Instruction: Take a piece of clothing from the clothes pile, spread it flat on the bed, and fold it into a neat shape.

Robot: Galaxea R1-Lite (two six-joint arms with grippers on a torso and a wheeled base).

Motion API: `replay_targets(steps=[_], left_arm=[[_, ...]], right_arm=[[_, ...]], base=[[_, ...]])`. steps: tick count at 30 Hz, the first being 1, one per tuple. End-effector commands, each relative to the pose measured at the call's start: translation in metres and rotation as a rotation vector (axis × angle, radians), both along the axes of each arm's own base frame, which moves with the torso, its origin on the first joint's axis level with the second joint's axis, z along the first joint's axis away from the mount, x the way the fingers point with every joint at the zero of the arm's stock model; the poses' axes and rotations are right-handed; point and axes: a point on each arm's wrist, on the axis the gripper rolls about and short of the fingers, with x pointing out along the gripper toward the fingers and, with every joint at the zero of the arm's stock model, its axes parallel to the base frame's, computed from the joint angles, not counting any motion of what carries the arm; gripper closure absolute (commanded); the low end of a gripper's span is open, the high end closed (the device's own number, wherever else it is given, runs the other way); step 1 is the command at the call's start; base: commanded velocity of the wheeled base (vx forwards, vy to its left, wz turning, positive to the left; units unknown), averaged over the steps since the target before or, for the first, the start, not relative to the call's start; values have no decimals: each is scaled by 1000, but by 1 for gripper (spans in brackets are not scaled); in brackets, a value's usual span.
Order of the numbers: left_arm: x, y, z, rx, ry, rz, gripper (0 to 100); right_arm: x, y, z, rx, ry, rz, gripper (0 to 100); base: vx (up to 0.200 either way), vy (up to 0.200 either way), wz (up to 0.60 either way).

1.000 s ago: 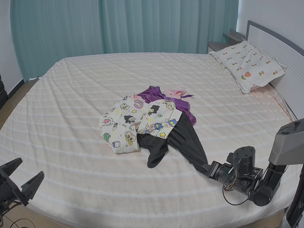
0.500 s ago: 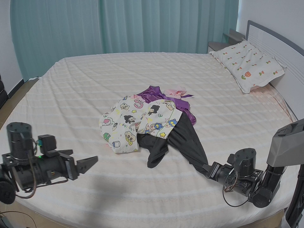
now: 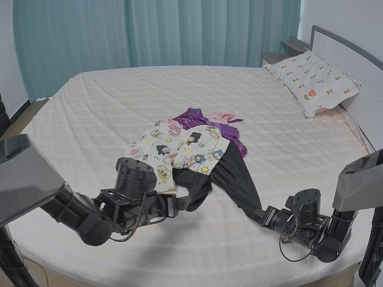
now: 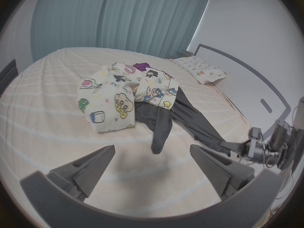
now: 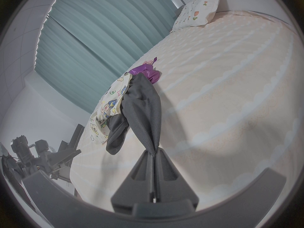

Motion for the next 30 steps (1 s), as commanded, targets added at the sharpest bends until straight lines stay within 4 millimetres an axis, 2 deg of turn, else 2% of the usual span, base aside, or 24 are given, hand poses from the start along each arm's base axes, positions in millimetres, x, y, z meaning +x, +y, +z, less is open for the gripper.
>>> replay_targets(steps=[1, 21, 25, 28, 29, 30], left_arm=[[26, -33, -34, 3, 37, 30, 0], [77, -51, -76, -8, 42, 61, 0], [85, -57, -72, -28, 17, 56, 0], [89, -59, -77, -27, 18, 57, 0], [90, -61, -80, -27, 18, 56, 100], [91, -62, -80, -30, 17, 54, 100]], right_arm=[[1, 0, -2, -1, 5, -2, 100], [2, 2, -8, 2, -11, -3, 100], [3, 2, -10, 1, -9, -3, 100], [3, 2, -10, 2, -9, -2, 100], [3, 2, -10, 3, -8, -3, 100], [3, 2, -9, 5, -13, -4, 100]], base=[[0, 0, 0], [0, 0, 0], [0, 0, 0], [0, 0, 0], [0, 0, 0], [0, 0, 0]])
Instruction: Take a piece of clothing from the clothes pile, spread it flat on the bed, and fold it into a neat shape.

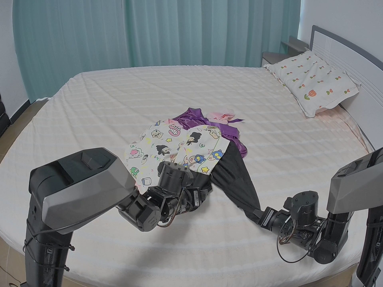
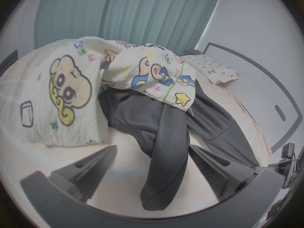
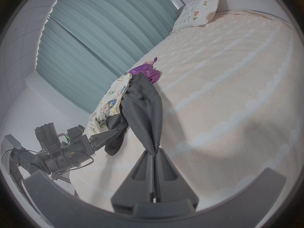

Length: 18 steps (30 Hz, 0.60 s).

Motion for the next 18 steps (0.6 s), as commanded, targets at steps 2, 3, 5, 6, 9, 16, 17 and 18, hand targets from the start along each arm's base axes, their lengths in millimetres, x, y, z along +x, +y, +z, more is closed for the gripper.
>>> replay_targets(steps=[2, 3, 5, 6, 9, 16, 17, 18], left_arm=[[5, -5, -7, -11, 0, 3, 100], [4, -5, -6, -26, 5, 13, 100], [3, -4, -1, -67, 7, 39, 100], [3, -4, 3, -79, 1, 48, 100], [-7, 5, 29, -159, -27, 87, 100], [-61, 46, 142, -303, -206, 85, 100], [-68, 51, 157, -320, -240, 94, 100], [-73, 55, 169, -332, -268, 104, 100]], right_arm=[[1, 0, 0, 5, -2, -3, 100], [1, 0, 2, 19, -9, -7, 100], [2, 1, 5, 47, -27, -14, 100], [3, 1, 6, 51, -31, -15, 100], [4, 1, 13, 78, -68, -21, 100], [-2, -5, 91, 250, -310, -19, 100], [-3, -6, 105, 267, -365, -14, 100], [-2, -8, 119, 279, -427, -14, 100]], base=[[0, 0, 0], [0, 0, 0], [0, 0, 0], [0, 0, 0], [0, 0, 0], [0, 0, 0], [0, 0, 0], [0, 0, 0]])
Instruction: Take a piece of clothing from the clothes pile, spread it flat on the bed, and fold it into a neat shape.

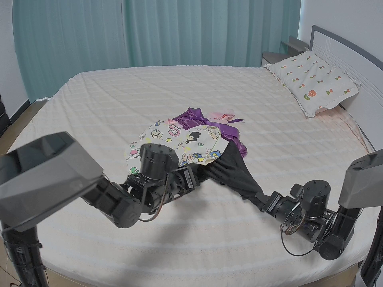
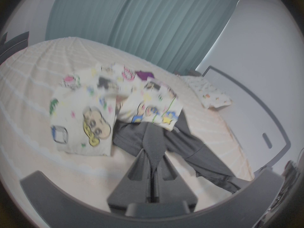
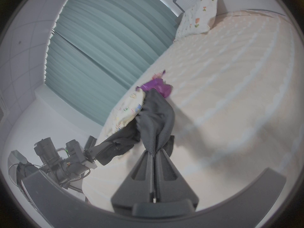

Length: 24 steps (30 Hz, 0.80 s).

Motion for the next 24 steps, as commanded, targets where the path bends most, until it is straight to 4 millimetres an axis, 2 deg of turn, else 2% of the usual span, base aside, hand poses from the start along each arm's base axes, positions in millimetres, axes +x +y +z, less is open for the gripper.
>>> replay_targets(steps=[1, 2, 3, 4, 5, 6, 8, 9, 10, 12, 15, 19, 24], left_arm=[[-56, 44, 123, -150, -239, 57, 100], [-61, 47, 133, -158, -263, 71, 100], [-63, 49, 139, -163, -274, 77, 100], [-72, 55, 157, -189, -319, 93, 100], [-72, 55, 157, -189, -319, 93, 100], [-80, 62, 177, -223, -371, 111, 100], [-90, 70, 197, -247, -437, 135, 100], [-90, 70, 197, -247, -437, 135, 100], [-99, 77, 212, -247, -492, 149, 100], [-108, 83, 223, -243, -538, 148, 100], [-114, 88, 232, -252, -581, 152, 100], [-116, 91, 233, -248, -592, 163, 100], [-118, 94, 234, -252, -594, 188, 100]], right_arm=[[-5, -10, 107, 165, -396, -7, 100], [-5, -12, 122, 171, -461, -10, 100], [-5, -14, 129, 174, -492, -12, 100], [-9, -18, 156, 180, -599, -13, 100], [-9, -18, 156, 180, -599, -13, 100], [-17, -21, 186, 167, -697, -2, 100], [-26, -25, 220, 153, -790, 1, 100], [-26, -25, 220, 153, -790, 1, 100], [-35, -30, 249, 177, -864, 0, 100], [-44, -36, 275, 195, -906, -5, 100], [-49, -41, 290, 186, -926, -14, 100], [-50, -49, 307, 180, -984, -16, 100], [-48, -55, 311, 155, -990, 1, 100]], base=[[0, 0, 0], [0, 0, 0], [0, 0, 0], [0, 0, 0], [0, 0, 0], [0, 0, 0], [0, 0, 0], [0, 0, 0], [0, 0, 0], [0, 0, 0], [0, 0, 0], [0, 0, 0], [0, 0, 0]])
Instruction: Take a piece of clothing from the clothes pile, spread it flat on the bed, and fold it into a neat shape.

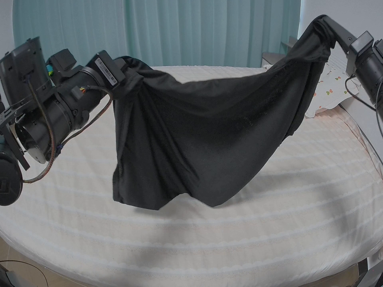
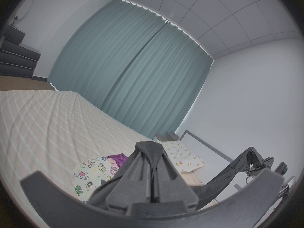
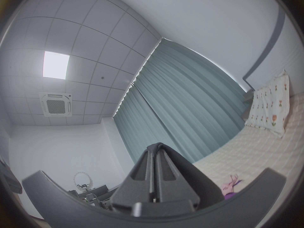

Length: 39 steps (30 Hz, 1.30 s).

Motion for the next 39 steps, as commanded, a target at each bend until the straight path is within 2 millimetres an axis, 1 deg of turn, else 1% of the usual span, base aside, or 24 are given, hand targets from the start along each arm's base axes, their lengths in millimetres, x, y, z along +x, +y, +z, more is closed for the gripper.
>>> replay_targets(steps=[1, 2, 3, 5, 6, 7, 10, 13, 17, 22, 25, 30, 35, 39], left_arm=[[-11, 9, 8, -20, -25, 11, 100], [-11, 8, 4, -12, -14, 9, 100], [-11, 8, 2, -10, -10, 9, 100], [-10, 4, -15, 23, 40, -5, 100], [-9, 3, -19, 29, 53, -7, 100], [-7, -1, -28, 42, 79, -16, 100], [-1, -10, -45, 68, 134, -29, 100], [2, -20, -58, 70, 164, -53, 100], [1, -32, -66, 75, 181, -87, 100], [-3, -42, -73, 94, 199, -122, 100], [-8, -45, -78, 106, 211, -139, 100], [-12, -47, -79, 105, 216, -155, 100], [-15, -51, -80, 91, 225, -172, 100], [-17, -52, -79, 89, 223, -179, 100]], right_arm=[[-12, -9, 10, -5, -22, 0, 100], [-8, -7, 2, -15, 8, -1, 100], [-8, -7, 0, -20, 16, 1, 100], [-2, -3, -22, -44, 94, 15, 100], [-1, -3, -26, -46, 110, 19, 100], [3, -1, -36, -55, 148, 27, 100], [10, 6, -55, -69, 219, 50, 100], [16, 14, -69, -84, 275, 69, 100], [19, 31, -86, -112, 330, 109, 100], [17, 41, -93, -123, 357, 128, 100], [17, 41, -94, -122, 362, 118, 100], [12, 39, -93, -120, 357, 119, 100], [7, 35, -101, -131, 384, 111, 100], [4, 28, -96, -113, 372, 76, 100]], base=[[0, 0, 0], [0, 0, 0], [0, 0, 0], [0, 0, 0], [0, 0, 0], [0, 0, 0], [0, 0, 0], [0, 0, 0], [0, 0, 0], [0, 0, 0], [0, 0, 0], [0, 0, 0], [-200, 0, 0], [-200, 0, 0]])
